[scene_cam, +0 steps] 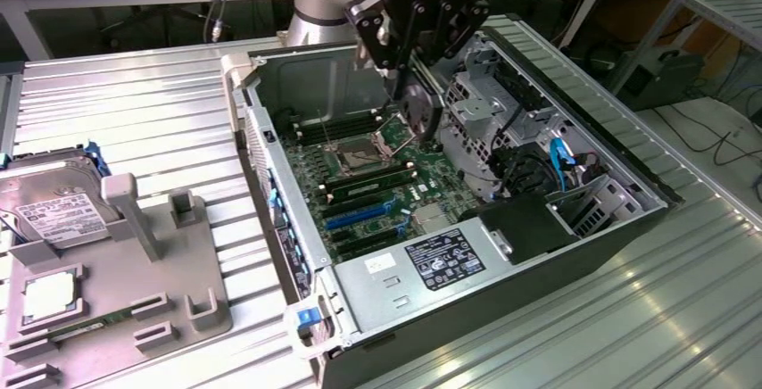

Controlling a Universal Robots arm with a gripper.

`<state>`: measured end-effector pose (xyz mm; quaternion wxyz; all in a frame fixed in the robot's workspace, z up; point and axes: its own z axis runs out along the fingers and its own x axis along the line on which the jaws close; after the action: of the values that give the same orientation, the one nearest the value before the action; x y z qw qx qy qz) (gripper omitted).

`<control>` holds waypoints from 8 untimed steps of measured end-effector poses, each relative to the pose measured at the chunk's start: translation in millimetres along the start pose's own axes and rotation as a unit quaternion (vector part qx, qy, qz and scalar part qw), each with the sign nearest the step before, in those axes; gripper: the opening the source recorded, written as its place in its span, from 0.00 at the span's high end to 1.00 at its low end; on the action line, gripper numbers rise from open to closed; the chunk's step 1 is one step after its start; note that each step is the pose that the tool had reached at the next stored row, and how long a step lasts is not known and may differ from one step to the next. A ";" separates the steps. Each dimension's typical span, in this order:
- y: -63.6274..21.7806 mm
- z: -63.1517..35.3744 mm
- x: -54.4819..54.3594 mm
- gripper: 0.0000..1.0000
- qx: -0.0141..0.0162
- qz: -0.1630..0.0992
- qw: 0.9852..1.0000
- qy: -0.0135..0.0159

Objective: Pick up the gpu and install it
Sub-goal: 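Pick up the gpu and move the gpu toward the slot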

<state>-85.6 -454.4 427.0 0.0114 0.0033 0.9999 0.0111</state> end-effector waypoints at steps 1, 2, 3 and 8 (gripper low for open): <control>0.0 0.1 -2.2 0.72 0.000 0.000 1.000 0.000; 0.0 0.2 -4.3 0.72 0.000 0.000 1.000 0.000; 0.0 0.2 -6.3 0.72 0.000 0.000 1.000 0.000; 0.1 0.7 -19.0 0.72 0.000 0.000 1.000 0.000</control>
<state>-66.7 -454.4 426.8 0.0114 0.0034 0.9999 0.0111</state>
